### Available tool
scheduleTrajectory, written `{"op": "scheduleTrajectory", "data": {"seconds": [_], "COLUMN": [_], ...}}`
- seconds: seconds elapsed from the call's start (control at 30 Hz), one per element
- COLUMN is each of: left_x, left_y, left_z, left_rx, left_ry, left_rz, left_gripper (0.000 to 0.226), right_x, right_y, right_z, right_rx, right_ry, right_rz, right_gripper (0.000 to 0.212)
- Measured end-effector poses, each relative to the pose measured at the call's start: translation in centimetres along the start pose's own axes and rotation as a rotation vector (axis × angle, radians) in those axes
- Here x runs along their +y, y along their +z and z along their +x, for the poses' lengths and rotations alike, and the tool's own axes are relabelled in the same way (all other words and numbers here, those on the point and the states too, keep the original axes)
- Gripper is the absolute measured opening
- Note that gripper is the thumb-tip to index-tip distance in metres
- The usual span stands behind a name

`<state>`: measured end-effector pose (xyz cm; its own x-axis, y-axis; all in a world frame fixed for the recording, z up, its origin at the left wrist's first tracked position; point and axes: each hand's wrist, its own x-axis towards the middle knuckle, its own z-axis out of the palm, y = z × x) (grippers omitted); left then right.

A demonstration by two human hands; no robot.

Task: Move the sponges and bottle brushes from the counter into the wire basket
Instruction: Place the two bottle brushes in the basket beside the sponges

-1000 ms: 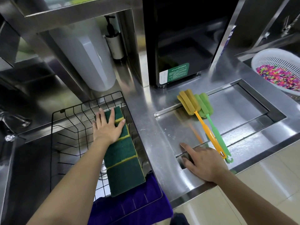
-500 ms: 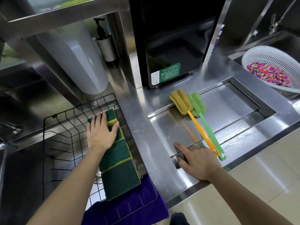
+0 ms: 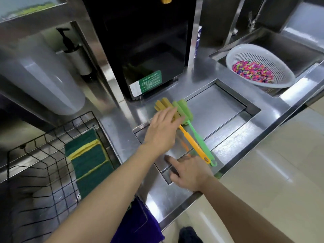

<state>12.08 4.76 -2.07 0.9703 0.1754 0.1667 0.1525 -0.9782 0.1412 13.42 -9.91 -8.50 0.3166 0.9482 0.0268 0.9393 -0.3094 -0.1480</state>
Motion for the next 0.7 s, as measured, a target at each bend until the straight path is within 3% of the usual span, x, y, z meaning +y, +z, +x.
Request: {"op": "scheduleTrajectory", "data": {"seconds": [0.07, 0.17, 0.27, 0.4, 0.5, 0.57, 0.7], "left_x": [0.7, 1.1, 1.0, -0.3, -0.7, -0.7, -1.7], "left_y": [1.4, 2.4, 2.4, 1.1, -1.6, -3.8, -5.8], "left_z": [0.4, 0.5, 0.6, 1.0, 1.0, 0.3, -1.5], "left_rx": [-0.145, -0.173, -0.088, 0.099, 0.185, 0.202, 0.117], "left_ry": [0.019, 0.031, 0.014, -0.093, -0.220, -0.365, -0.544], "left_rz": [0.076, 0.183, 0.253, 0.315, 0.348, 0.166, -0.727], "left_gripper": [0.055, 0.037, 0.012, 0.008, 0.008, 0.014, 0.038], "right_x": [0.1, 0.1, 0.1, 0.0, 0.0, 0.1, 0.2], "right_y": [0.1, -0.2, -0.2, 0.0, 0.0, -0.2, -0.3], "right_z": [0.1, 0.2, 0.1, 0.0, 0.0, 0.0, -0.1], "right_rx": [0.002, -0.012, 0.004, -0.007, 0.010, 0.012, 0.053], "right_ry": [-0.009, -0.017, -0.027, 0.003, -0.012, -0.028, -0.051], "right_rz": [-0.019, -0.106, -0.054, 0.047, 0.052, 0.033, 0.047], "right_gripper": [0.068, 0.060, 0.064, 0.052, 0.061, 0.071, 0.070]}}
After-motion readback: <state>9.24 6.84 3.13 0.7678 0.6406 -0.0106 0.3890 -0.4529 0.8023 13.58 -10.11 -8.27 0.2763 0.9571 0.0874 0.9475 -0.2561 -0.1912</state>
